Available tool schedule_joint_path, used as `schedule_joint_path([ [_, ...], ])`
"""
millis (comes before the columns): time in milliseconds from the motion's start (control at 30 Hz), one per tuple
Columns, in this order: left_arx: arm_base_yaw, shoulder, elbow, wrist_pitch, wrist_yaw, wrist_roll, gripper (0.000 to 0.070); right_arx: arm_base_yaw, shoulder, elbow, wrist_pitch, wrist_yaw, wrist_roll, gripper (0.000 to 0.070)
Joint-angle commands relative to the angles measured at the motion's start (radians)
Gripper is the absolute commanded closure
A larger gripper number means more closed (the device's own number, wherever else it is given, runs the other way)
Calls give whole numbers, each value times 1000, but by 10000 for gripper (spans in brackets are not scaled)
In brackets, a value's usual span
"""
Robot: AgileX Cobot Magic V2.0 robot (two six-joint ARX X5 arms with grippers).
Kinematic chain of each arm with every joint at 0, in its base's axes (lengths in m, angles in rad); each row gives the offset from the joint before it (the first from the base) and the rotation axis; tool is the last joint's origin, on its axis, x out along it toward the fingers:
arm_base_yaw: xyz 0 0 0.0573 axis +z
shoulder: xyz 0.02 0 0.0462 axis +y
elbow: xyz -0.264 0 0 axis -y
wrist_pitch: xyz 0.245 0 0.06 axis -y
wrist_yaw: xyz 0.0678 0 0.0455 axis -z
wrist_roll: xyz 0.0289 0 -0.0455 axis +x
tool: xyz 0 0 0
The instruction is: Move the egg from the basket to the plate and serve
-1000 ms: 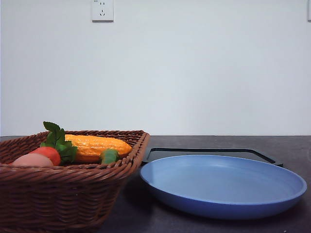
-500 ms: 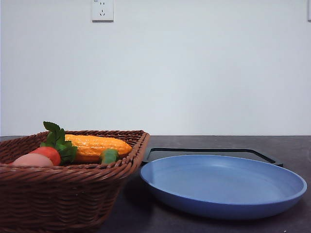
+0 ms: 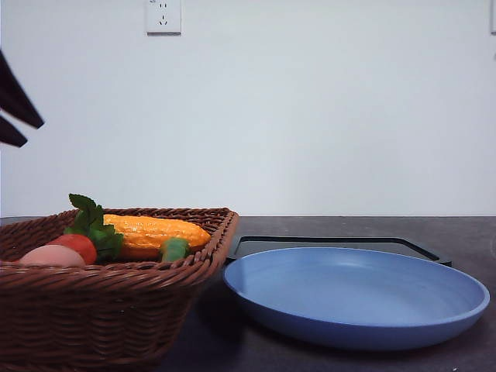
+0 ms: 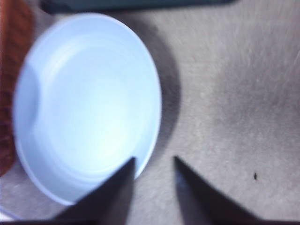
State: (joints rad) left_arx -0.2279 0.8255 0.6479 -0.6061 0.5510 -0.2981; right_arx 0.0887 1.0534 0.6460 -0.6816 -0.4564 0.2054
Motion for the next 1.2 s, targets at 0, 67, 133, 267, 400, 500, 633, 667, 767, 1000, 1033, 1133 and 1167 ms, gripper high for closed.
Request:
schedule_joint_path([
  [0, -5, 6, 11, 7, 6, 17, 349, 4, 43, 10, 24, -13, -16, 457],
  [67, -5, 6, 11, 7, 6, 17, 338, 13, 89, 10, 56, -26, -15, 457],
  [133, -5, 6, 11, 7, 6, 17, 338, 28, 134, 10, 93, -27, -8, 457],
  [267, -5, 6, 11, 3, 6, 17, 338, 63, 220, 10, 164, -43, 6, 457],
  [400, -5, 6, 11, 0, 6, 17, 338, 95, 294, 10, 230, -60, 27, 458],
  [500, -5, 6, 11, 0, 5, 18, 338, 108, 334, 10, 270, -60, 57, 472],
  [633, -5, 6, 11, 0, 6, 18, 338, 109, 368, 10, 287, -60, 69, 573],
  [667, -5, 6, 11, 1, 6, 18, 338, 109, 371, 10, 287, -60, 69, 602],
  [767, -5, 6, 11, 1, 6, 17, 338, 109, 370, 10, 287, -60, 69, 672],
  [1000, -6, 6, 11, 0, 6, -28, 260, 109, 332, 11, 232, -71, 74, 700],
  [1033, -9, 6, 11, 0, 6, -28, 255, 108, 317, 11, 216, -71, 73, 700],
  [1133, -33, 6, 12, -1, 5, -29, 255, 106, 259, 11, 168, -68, 68, 700],
  [1167, -44, 6, 12, -1, 3, -33, 256, 103, 238, 11, 154, -66, 67, 700],
])
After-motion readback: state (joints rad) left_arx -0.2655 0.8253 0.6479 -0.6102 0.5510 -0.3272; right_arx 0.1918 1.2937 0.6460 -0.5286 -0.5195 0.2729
